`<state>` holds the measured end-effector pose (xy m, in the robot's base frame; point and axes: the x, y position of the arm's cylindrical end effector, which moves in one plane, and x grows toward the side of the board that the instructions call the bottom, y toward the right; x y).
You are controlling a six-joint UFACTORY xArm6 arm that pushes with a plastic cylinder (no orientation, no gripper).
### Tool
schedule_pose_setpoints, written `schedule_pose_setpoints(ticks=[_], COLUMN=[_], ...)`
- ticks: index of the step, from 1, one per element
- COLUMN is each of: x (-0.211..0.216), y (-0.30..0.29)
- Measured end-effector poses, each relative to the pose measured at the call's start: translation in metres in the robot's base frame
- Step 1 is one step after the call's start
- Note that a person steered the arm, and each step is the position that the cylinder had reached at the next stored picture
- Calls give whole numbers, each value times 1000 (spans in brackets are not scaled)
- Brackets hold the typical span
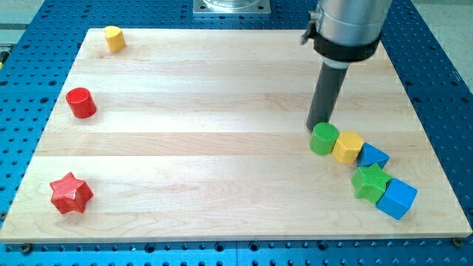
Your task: Push the green circle left to the green star
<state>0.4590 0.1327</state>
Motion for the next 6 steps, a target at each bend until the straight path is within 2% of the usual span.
schedule_pose_setpoints(ticks=[1,2,3,4,6], x=[8,46,49,39,86], y=[3,5,7,-19,-24])
